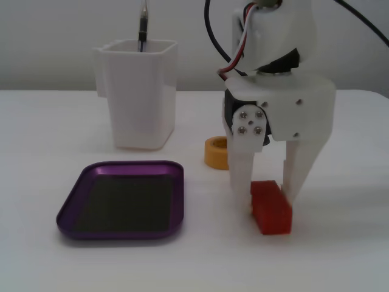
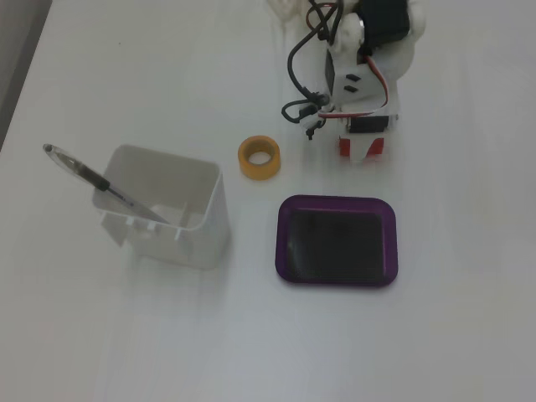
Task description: Pick up the red cube and place it in the box.
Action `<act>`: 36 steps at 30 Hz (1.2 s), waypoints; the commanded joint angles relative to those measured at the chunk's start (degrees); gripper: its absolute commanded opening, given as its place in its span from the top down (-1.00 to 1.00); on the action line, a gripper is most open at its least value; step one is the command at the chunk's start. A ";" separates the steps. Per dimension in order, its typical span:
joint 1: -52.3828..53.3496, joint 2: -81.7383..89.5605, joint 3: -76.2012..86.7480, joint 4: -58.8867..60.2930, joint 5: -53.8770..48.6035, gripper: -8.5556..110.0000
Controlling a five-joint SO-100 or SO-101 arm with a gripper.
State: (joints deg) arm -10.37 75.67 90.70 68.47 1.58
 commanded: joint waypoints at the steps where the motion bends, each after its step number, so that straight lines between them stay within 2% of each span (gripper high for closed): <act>1: -0.44 0.79 -3.34 0.97 -0.62 0.87; 9: 0.44 2.11 -19.42 10.99 -2.99 0.87; 14: 4.66 5.80 -31.38 14.33 -4.04 0.87; 21: 12.57 4.92 -39.38 10.55 -4.57 0.87; 36: 12.57 -13.45 -40.25 2.02 -4.66 0.87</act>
State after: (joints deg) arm 2.46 61.96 52.82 72.33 -2.90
